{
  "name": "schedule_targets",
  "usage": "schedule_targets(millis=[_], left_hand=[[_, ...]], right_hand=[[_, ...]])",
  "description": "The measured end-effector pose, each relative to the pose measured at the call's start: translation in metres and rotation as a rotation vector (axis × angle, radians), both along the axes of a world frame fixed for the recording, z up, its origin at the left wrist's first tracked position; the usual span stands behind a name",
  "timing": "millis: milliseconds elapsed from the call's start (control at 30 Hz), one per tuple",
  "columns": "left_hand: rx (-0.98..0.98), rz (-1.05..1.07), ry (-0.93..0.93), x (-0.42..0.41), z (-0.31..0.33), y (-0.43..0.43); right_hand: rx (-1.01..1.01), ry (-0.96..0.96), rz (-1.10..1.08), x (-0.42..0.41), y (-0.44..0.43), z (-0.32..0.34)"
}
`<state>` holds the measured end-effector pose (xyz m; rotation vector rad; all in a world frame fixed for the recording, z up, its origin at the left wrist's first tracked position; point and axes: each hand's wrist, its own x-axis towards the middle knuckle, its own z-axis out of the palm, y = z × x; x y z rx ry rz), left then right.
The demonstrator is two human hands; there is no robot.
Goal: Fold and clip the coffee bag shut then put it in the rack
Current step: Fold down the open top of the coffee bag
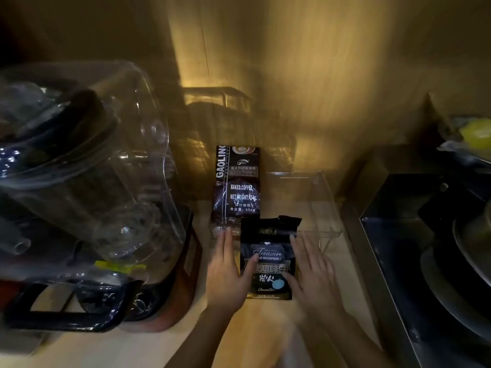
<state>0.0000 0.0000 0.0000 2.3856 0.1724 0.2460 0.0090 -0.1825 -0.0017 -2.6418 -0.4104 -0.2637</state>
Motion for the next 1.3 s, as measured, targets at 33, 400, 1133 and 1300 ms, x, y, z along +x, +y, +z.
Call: schedule_targets(millis=[33, 400, 1133, 1300], left_hand=[[-0.072, 0.015, 0.026, -0.001, -0.002, -0.001], [-0.722, -0.002, 0.212, -0.006, -0.019, -0.006], [-1.108, 0.239, 0.381, 0.007, -0.011, -0.001], [-1.133, 0.235, 0.356, 0.005, -0.013, 0.000]], right_hand=[[0.028, 0.042, -0.001, -0.003, 0.001, -0.003], [0.513, 0.405, -0.164, -0.006, 0.015, -0.021], [0.999, 0.484, -0.286, 0.009, 0.014, -0.019], [1.169, 0.551, -0.331, 0.007, 0.014, -0.009]])
